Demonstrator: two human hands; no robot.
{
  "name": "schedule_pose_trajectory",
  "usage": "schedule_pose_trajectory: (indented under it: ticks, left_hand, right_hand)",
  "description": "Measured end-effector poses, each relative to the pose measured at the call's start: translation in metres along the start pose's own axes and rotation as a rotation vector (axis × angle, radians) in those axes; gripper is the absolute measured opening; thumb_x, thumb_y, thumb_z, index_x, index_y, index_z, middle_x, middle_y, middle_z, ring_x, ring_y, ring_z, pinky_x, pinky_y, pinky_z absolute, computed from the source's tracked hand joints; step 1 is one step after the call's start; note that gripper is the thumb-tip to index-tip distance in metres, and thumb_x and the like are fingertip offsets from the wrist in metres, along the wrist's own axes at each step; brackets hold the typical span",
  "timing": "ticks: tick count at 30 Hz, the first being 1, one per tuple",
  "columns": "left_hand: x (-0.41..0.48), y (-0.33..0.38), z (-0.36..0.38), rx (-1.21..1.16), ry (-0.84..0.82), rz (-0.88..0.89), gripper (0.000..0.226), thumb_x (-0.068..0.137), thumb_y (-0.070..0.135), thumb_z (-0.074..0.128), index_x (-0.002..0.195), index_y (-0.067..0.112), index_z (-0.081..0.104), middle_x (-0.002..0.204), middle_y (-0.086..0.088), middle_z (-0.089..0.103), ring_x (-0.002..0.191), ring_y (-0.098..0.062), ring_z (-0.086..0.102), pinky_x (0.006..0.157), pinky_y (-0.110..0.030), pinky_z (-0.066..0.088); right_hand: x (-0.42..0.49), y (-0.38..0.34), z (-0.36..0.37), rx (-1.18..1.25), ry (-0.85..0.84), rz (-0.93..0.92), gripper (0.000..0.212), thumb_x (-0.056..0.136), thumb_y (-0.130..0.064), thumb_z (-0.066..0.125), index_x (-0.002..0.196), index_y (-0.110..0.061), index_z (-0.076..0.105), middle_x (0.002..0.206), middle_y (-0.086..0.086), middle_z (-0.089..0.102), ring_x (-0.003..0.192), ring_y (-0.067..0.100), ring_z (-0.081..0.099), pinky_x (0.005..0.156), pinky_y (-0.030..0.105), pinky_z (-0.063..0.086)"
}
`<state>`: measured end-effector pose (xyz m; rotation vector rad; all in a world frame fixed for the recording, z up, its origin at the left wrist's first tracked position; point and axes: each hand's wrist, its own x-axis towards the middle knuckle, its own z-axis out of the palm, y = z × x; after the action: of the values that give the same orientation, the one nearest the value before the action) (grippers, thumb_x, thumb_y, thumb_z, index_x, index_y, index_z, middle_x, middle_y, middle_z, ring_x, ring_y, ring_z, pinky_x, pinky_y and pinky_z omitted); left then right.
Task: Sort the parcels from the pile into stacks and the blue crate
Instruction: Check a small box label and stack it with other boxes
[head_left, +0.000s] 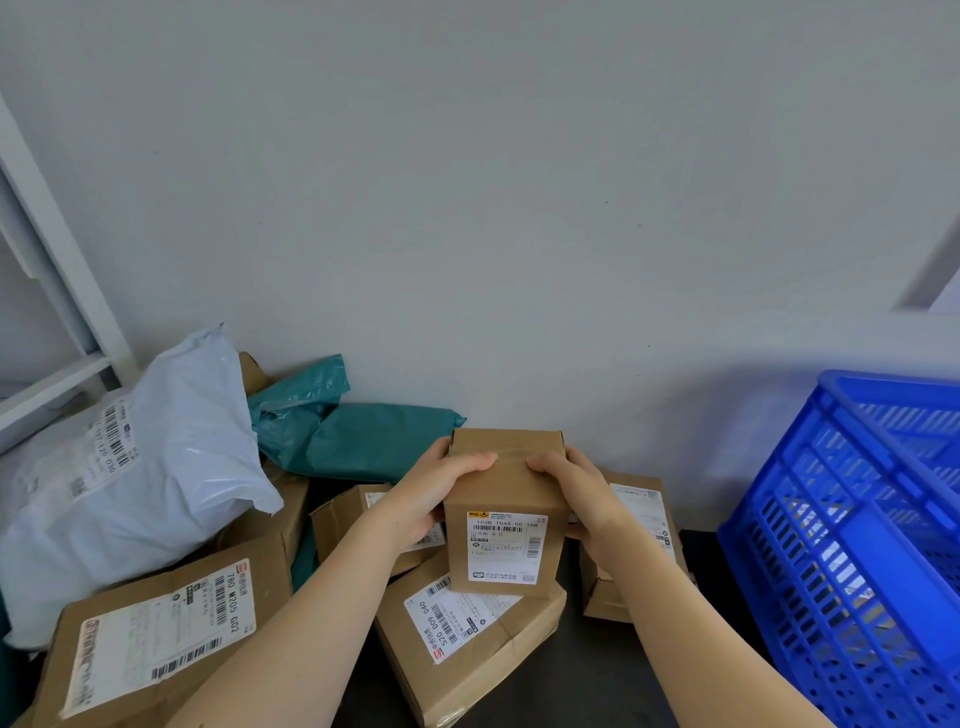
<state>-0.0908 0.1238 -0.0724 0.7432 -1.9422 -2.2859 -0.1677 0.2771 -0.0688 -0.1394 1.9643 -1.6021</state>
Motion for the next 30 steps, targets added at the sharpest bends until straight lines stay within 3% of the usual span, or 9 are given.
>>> schedule_pose_trajectory:
  ticks: [5, 10, 14, 17, 19, 23, 26, 30]
  left_hand:
    - [0.004, 0.0, 0.001, 0.021, 0.0, -0.001, 0.031, 0.086, 0.025, 0.069, 0.112, 0.023, 0.052, 0.111, -0.006, 0.065, 0.102, -0.023, 0.063, 0.089, -0.039, 0.052]
    - [0.003, 0.0, 0.0, 0.011, 0.001, 0.006, 0.031, 0.085, 0.025, 0.07, 0.11, 0.024, 0.052, 0.11, -0.005, 0.065, 0.099, -0.021, 0.064, 0.087, -0.036, 0.053]
    - [0.001, 0.0, -0.001, -0.001, 0.007, -0.034, 0.042, 0.083, 0.027, 0.072, 0.119, 0.019, 0.052, 0.109, -0.006, 0.066, 0.097, -0.022, 0.064, 0.085, -0.036, 0.053]
    - [-0.002, -0.002, -0.003, -0.035, -0.029, -0.194, 0.05, 0.079, 0.039, 0.072, 0.12, 0.019, 0.054, 0.106, -0.008, 0.067, 0.096, -0.025, 0.064, 0.082, -0.041, 0.053]
    - [-0.004, -0.002, -0.004, -0.031, -0.061, -0.301, 0.053, 0.074, 0.048, 0.073, 0.116, 0.021, 0.058, 0.108, -0.011, 0.068, 0.103, -0.029, 0.062, 0.09, -0.05, 0.049]
    - [-0.005, 0.001, -0.007, 0.005, -0.073, -0.329, 0.052, 0.071, 0.048, 0.074, 0.114, 0.023, 0.058, 0.111, -0.011, 0.066, 0.106, -0.031, 0.059, 0.098, -0.062, 0.042]
    - [-0.007, 0.011, -0.01, 0.006, -0.123, -0.314, 0.059, 0.065, 0.042, 0.078, 0.116, 0.021, 0.059, 0.11, -0.011, 0.066, 0.106, -0.031, 0.062, 0.095, -0.062, 0.045]
    - [-0.008, 0.018, -0.007, -0.023, -0.102, -0.288, 0.043, 0.075, 0.036, 0.075, 0.111, 0.018, 0.061, 0.103, -0.011, 0.067, 0.101, -0.029, 0.063, 0.092, -0.057, 0.048]
  right_hand:
    - [0.001, -0.002, -0.001, -0.007, 0.001, -0.001, 0.04, 0.09, -0.03, 0.058, 0.129, -0.024, 0.05, 0.111, 0.001, 0.061, 0.099, 0.019, 0.059, 0.088, 0.038, 0.049]
    - [-0.003, 0.0, 0.003, 0.013, 0.015, -0.023, 0.038, 0.092, -0.029, 0.056, 0.129, -0.022, 0.049, 0.106, 0.001, 0.061, 0.09, 0.016, 0.059, 0.066, 0.028, 0.045]
    - [-0.004, 0.001, 0.004, 0.012, 0.018, 0.006, 0.038, 0.09, -0.033, 0.057, 0.127, -0.025, 0.05, 0.107, 0.002, 0.061, 0.093, 0.018, 0.059, 0.077, 0.034, 0.049]
    - [-0.006, 0.0, 0.001, 0.028, -0.012, 0.097, 0.03, 0.087, -0.039, 0.059, 0.115, -0.029, 0.053, 0.109, 0.004, 0.06, 0.098, 0.022, 0.058, 0.092, 0.044, 0.049]
    - [-0.008, 0.0, 0.0, 0.056, -0.04, 0.167, 0.023, 0.087, -0.043, 0.06, 0.104, -0.031, 0.052, 0.11, 0.006, 0.059, 0.101, 0.024, 0.057, 0.096, 0.049, 0.047]
    - [-0.012, -0.001, -0.002, 0.043, -0.056, 0.196, 0.036, 0.086, -0.046, 0.061, 0.116, -0.029, 0.05, 0.113, 0.009, 0.059, 0.104, 0.027, 0.057, 0.095, 0.051, 0.048]
    - [-0.011, -0.008, -0.003, 0.036, -0.053, 0.166, 0.037, 0.084, -0.045, 0.062, 0.115, -0.027, 0.054, 0.111, 0.008, 0.062, 0.103, 0.027, 0.06, 0.093, 0.05, 0.05]
    - [-0.011, -0.018, -0.002, 0.008, -0.037, 0.129, 0.032, 0.084, -0.042, 0.06, 0.111, -0.025, 0.057, 0.105, 0.008, 0.064, 0.092, 0.027, 0.064, 0.085, 0.044, 0.052]
